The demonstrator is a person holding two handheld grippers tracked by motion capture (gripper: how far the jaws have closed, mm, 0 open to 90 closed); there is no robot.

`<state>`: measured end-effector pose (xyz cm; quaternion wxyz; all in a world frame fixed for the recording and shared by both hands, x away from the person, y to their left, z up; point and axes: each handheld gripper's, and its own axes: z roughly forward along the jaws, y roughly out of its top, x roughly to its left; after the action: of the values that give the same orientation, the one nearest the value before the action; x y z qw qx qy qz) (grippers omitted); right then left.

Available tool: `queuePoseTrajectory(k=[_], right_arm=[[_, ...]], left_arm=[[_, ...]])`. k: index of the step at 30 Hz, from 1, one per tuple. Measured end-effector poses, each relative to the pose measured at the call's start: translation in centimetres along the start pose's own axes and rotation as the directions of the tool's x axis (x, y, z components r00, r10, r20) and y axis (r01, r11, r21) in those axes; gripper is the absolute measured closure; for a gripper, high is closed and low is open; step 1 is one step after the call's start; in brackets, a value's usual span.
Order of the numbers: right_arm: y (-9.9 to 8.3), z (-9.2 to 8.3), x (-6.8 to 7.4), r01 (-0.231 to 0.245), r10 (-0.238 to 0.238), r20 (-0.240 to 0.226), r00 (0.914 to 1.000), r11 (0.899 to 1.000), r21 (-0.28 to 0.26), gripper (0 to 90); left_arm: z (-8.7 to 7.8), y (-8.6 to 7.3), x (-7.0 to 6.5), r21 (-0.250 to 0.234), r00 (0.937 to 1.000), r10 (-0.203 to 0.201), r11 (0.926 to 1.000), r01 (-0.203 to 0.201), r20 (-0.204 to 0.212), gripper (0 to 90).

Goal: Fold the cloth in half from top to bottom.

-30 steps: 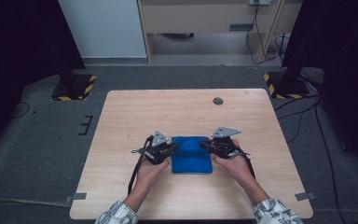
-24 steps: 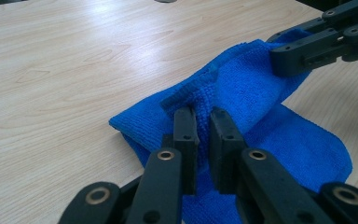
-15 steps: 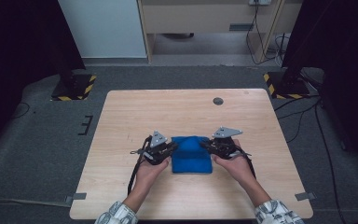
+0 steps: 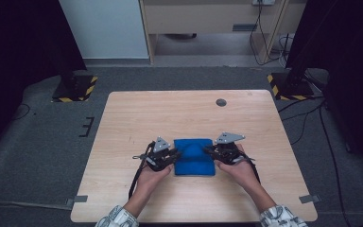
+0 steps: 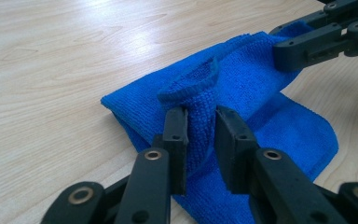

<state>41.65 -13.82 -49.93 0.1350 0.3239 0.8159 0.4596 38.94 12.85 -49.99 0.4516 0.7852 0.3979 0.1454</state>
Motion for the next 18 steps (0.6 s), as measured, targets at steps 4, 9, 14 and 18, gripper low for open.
queuePoseTrajectory(k=[4, 9, 14, 18], right_arm=[[0.0, 0.1, 0.2, 0.003, -0.003, -0.006, 1.0000, 1.000, 0.001, 80.2], [-0.1, 0.2, 0.3, 0.002, -0.002, -0.007, 1.0000, 1.000, 0.001, 80.4], [-0.1, 0.2, 0.3, -0.011, 0.011, -0.009, 0.9999, 1.000, -0.011, 80.3], [-0.1, 0.2, 0.5, -0.008, 0.008, -0.018, 0.9998, 1.000, -0.011, 79.5]], left_arm=[[-0.4, -0.1, -0.1, 0.005, 1.0000, 0.005, 1.0000, -0.005, -0.003, 64.2], [-1.4, -0.2, -0.1, -0.009, 0.9992, -0.038, 0.9992, 0.038, 0.010, 47.7], [-2.4, 0.5, 0.4, -0.057, 0.9986, -0.051, 0.9971, 0.051, -0.011, 39.6], [-2.9, 0.8, 1.4, -0.097, 0.9958, -0.072, 0.9931, 0.067, -0.056, 36.0]])
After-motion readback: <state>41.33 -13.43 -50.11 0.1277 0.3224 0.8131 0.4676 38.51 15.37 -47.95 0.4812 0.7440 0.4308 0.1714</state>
